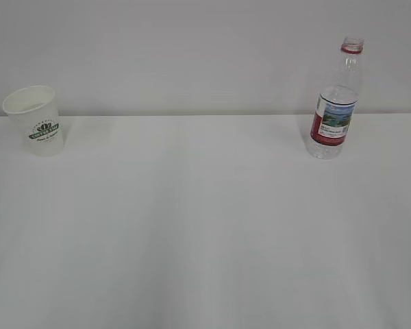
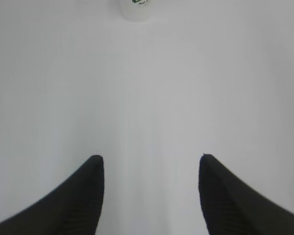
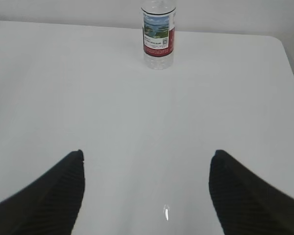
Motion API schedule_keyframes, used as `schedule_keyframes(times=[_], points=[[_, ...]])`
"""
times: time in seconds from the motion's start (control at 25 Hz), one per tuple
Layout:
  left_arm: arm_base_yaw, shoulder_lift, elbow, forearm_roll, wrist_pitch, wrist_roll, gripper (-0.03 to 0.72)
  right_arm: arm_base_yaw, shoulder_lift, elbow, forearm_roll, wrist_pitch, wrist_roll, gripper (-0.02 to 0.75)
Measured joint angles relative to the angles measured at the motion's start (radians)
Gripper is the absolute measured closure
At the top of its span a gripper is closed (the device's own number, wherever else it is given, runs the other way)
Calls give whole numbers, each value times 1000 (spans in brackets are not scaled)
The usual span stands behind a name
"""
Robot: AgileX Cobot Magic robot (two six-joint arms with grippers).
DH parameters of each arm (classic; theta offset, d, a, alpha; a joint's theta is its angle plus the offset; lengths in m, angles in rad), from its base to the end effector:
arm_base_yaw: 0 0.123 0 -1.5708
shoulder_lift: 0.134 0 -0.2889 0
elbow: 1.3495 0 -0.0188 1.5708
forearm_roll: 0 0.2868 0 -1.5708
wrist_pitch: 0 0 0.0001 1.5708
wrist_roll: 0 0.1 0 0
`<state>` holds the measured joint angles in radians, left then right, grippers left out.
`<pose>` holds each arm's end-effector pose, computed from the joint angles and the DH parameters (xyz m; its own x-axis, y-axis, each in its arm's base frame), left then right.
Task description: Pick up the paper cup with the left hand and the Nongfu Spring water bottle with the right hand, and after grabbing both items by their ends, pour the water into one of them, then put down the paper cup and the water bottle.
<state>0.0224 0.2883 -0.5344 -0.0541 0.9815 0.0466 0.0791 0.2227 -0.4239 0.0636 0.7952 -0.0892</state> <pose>0.0810 -0.0027 0.2927 -0.6027 0.0030 -0.7980 0.0234 0.9996 -0.0139 0.0856 0.0113 0.2750 -0.4771 -0.0825 -0.8749 -0.1399 0.9900 -0.0171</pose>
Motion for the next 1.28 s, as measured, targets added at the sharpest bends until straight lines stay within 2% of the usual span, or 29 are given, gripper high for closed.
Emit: schedule_keyframes(times=[0.24,0.72,1.0,1.28], points=[[0,-67,-4,0,87,2,244,0,-9,-32,31,83,0,145],[0,-111,8,-19,113,2,244,0,-10,-79,45,327,-30,145],[0,-111,8,-20,113,2,244,0,-16,-75,62,339,-53,145],[0,-122,8,-21,113,2,244,0,-149,-73,83,345,-80,145]])
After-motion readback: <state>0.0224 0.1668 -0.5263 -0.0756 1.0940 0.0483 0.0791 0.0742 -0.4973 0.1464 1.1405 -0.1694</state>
